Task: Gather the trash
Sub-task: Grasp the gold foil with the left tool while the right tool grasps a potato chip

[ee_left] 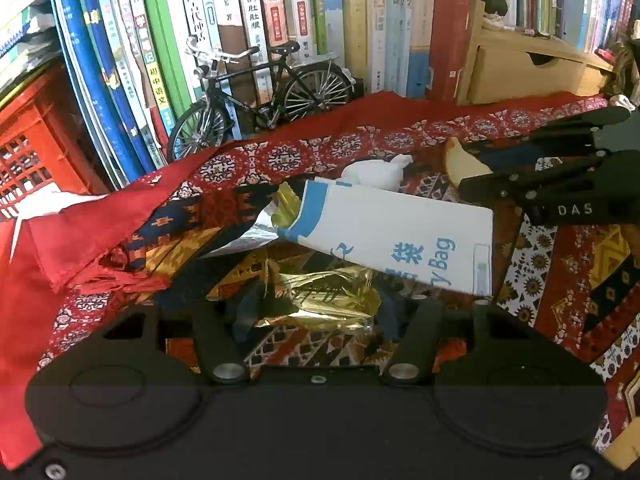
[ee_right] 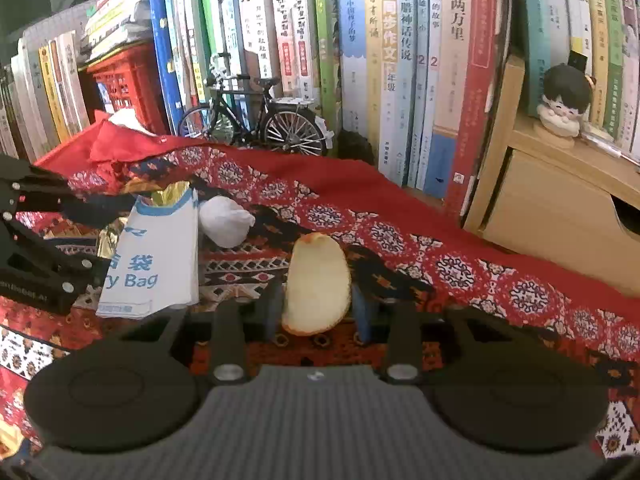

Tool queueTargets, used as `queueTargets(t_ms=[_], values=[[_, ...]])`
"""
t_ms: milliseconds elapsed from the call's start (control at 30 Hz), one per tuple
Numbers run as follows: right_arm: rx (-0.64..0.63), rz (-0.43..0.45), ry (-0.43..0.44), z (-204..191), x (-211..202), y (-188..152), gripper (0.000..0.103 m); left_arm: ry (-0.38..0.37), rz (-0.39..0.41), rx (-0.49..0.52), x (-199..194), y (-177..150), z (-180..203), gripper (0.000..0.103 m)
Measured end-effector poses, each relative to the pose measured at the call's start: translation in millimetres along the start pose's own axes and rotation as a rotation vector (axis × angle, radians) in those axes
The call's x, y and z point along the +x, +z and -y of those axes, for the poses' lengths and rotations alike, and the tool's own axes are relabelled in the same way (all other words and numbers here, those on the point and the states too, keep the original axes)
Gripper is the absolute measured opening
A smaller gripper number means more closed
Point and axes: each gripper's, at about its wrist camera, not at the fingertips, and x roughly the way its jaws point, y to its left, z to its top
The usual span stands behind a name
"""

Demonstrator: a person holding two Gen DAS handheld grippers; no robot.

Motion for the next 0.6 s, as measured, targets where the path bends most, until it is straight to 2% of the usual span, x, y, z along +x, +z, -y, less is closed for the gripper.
queueTargets(t_ms=[300,600], values=[[0.018,0.037,-0.013,-2.7,-25.1,6.0,0.04,0.019,0.05,-0.027,-31.0,-5.5,6.6,0.054],[0.058,0.061,-0.014,-13.4,-69.2,2.5,0.04,0.035,0.104,-0.059,-79.1,-16.0,16.5,0.054]])
